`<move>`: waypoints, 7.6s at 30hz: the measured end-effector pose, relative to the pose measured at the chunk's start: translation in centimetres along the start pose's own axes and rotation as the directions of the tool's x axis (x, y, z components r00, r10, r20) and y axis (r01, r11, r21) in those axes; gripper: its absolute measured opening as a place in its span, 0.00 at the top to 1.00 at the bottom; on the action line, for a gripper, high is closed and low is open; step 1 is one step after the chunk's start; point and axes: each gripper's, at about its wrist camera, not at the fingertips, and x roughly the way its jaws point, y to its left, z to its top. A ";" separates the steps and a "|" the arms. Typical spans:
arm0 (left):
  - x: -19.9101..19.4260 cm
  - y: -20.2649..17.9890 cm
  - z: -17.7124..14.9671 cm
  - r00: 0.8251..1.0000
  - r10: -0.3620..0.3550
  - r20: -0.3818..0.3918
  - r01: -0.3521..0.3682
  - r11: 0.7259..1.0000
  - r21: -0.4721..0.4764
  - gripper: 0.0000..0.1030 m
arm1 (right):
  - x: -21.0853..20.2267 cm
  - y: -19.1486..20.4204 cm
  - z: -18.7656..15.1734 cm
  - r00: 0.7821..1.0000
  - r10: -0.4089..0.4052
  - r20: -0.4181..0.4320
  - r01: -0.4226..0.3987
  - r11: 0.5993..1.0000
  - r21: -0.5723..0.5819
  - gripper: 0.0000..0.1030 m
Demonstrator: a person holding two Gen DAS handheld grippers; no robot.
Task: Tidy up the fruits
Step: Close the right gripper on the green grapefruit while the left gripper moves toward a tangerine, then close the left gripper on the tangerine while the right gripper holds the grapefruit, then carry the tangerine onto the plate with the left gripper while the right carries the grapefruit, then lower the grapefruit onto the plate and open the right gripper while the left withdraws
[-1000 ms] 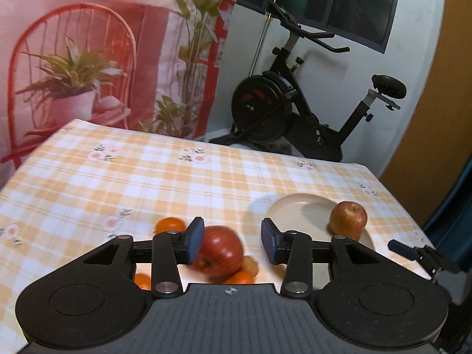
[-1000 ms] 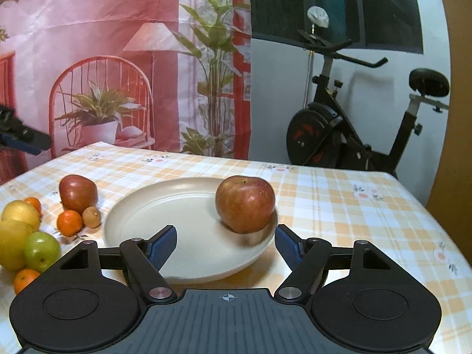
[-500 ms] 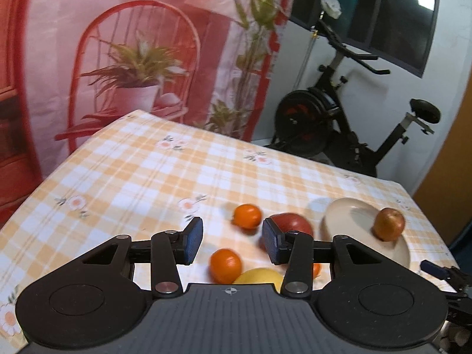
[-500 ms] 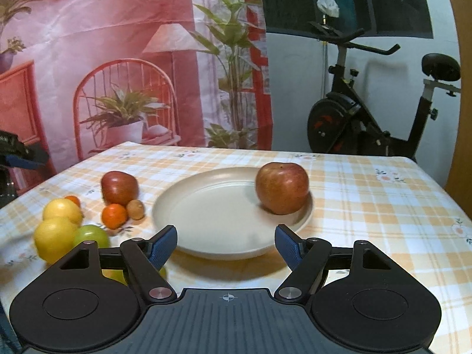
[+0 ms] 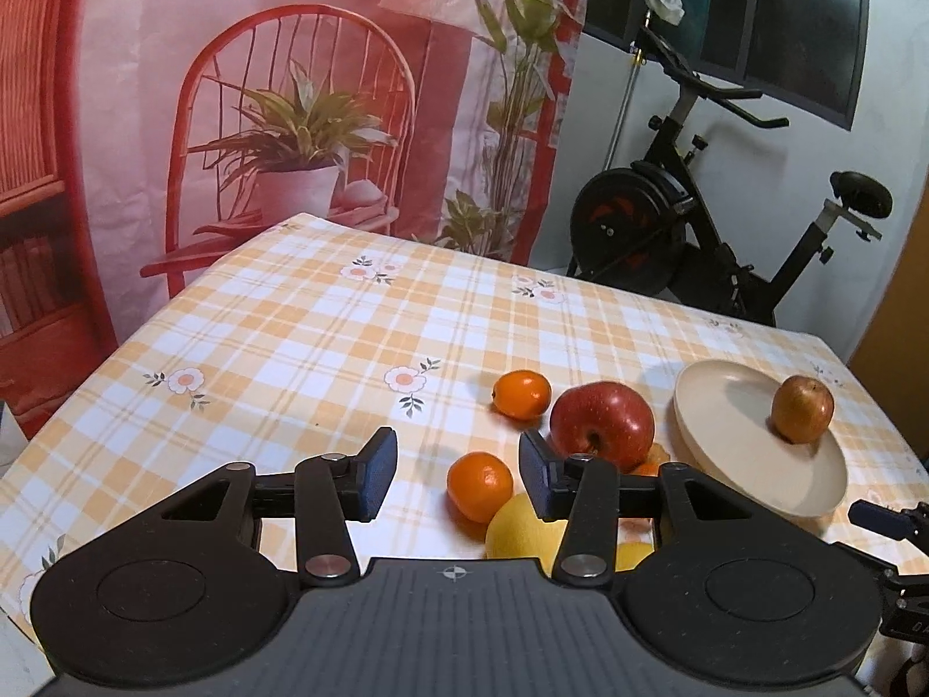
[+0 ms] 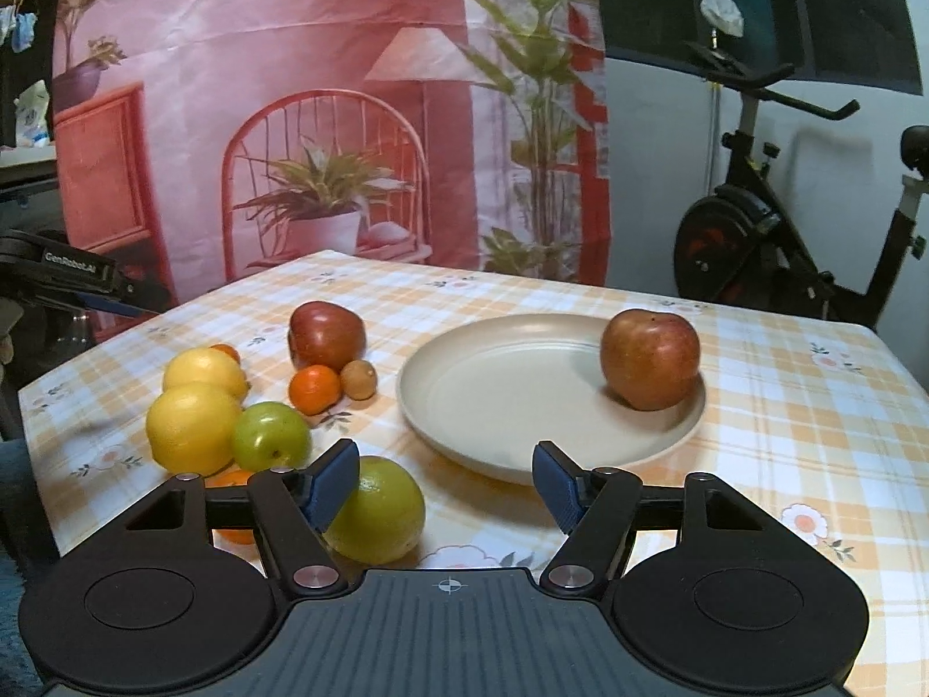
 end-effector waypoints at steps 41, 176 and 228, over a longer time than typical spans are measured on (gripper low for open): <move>1.2 0.2 -0.6 0.998 0.019 -0.059 -0.020 1.000 -0.015 0.51 | 1.4 2.8 -0.7 0.968 0.215 -0.131 -0.226 0.971 -0.077 0.59; 18.2 -19.8 4.3 0.902 -0.330 -0.280 0.367 0.926 0.091 0.64 | 5.7 -7.7 1.8 0.971 -0.237 -0.020 0.237 0.966 0.107 0.59; 11.6 -13.2 5.5 0.927 -0.317 -0.201 0.346 0.929 0.132 0.49 | 3.9 -6.8 2.1 0.974 -0.226 -0.021 0.226 0.961 0.161 0.53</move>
